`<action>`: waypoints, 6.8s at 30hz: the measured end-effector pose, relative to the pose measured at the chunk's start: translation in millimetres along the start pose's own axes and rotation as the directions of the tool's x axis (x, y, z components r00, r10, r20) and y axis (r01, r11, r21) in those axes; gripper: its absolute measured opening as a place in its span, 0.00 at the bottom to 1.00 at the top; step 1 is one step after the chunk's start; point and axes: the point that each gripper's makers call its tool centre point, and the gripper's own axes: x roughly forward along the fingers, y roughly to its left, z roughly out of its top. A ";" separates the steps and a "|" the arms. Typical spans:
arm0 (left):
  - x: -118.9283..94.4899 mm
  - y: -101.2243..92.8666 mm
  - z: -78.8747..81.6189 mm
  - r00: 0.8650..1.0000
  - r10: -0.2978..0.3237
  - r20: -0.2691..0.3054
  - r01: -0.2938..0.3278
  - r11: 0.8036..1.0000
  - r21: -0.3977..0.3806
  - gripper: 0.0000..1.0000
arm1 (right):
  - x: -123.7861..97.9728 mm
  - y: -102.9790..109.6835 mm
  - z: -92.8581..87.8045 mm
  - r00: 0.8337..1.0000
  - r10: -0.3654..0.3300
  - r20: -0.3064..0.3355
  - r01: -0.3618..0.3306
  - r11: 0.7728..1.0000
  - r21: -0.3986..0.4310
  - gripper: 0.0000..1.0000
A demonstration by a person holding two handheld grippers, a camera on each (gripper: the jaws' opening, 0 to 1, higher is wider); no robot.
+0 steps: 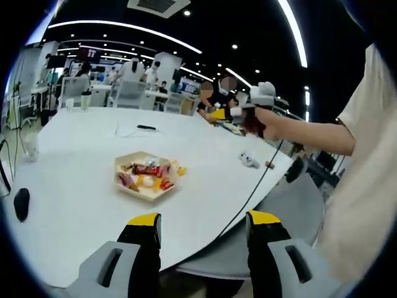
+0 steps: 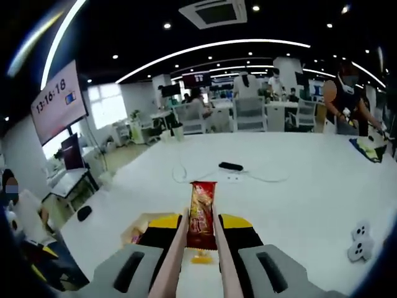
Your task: Place the target food into the container with the food tongs after gripping and lifting it, then release it inside without dropping or visibly crushing the food.
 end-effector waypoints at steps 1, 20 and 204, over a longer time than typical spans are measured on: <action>-0.2 0.0 -0.1 1.000 0.000 0.000 0.000 1.000 0.000 0.54 | 0.0 0.3 0.0 1.000 0.001 0.000 -0.001 1.000 0.000 0.22; -7.6 1.2 -4.6 1.000 0.017 0.008 -0.017 1.000 -0.014 0.54 | 11.9 23.1 3.6 0.999 0.046 -0.009 -0.046 0.999 -0.021 0.22; 8.7 1.9 -29.1 0.995 0.021 -0.099 -0.027 0.998 -0.065 0.53 | 41.6 12.7 -91.7 0.973 0.081 -0.218 -0.093 0.995 -0.045 0.29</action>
